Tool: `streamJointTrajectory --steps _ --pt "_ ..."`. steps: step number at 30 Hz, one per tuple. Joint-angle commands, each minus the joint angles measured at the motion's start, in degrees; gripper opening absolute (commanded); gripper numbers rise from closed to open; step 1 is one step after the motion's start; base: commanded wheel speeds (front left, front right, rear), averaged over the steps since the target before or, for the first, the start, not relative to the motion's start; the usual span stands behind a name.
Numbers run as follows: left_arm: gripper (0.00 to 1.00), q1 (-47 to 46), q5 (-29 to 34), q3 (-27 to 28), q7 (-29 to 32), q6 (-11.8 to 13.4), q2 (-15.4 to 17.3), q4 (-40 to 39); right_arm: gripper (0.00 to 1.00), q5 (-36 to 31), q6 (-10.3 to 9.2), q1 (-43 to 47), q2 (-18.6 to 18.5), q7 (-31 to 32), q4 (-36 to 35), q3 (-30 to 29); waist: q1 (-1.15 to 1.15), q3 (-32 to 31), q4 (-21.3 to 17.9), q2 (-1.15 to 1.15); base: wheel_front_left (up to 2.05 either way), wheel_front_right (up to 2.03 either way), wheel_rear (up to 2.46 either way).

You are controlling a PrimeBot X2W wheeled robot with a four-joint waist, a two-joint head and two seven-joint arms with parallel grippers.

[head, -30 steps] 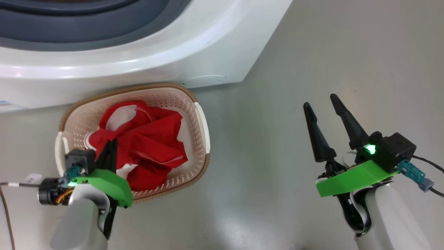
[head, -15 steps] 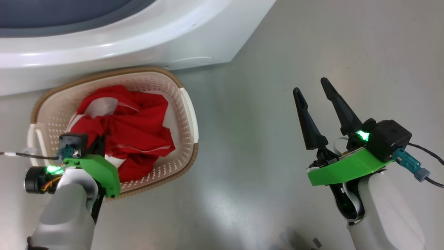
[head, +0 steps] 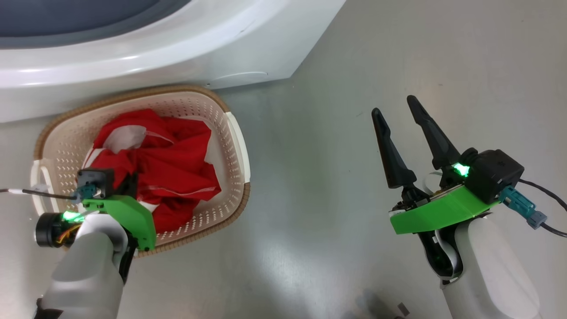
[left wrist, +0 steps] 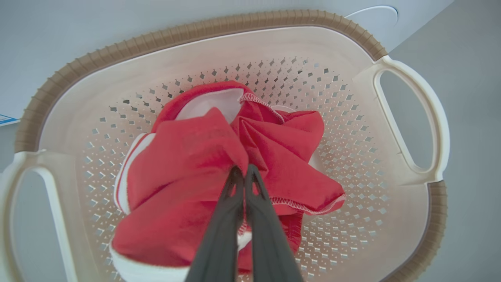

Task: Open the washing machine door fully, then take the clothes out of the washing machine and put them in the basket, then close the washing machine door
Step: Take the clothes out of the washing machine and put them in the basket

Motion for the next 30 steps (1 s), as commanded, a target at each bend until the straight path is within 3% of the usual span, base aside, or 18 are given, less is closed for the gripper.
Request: streamJointTrajectory --steps 1,2,17,30 --pt "0.84 0.5 -1.2 0.4 -0.5 -0.2 1.3 -0.3 1.0 -0.8 0.09 0.7 0.2 -0.3 -1.0 1.1 0.0 -0.6 0.3 0.0 0.0 0.0 0.0" --pt "1.0 0.7 -1.7 -0.2 -0.5 -0.2 1.3 -0.6 1.0 -0.8 0.09 0.8 0.2 -0.3 -0.9 1.1 0.0 -0.9 0.4 0.0 0.0 0.0 0.0" --pt "1.0 3.7 -9.9 -4.2 -0.5 -0.2 3.3 -11.1 1.0 -0.6 0.09 2.0 -1.2 -0.3 0.1 0.1 0.0 -5.9 3.2 0.0 0.0 0.0 0.0" --pt "1.0 10.0 -6.2 4.7 -0.5 -0.1 4.1 -25.1 1.0 -0.2 0.09 4.8 -3.6 -0.3 1.0 -0.5 0.0 -12.0 5.8 0.0 0.0 0.0 0.0"
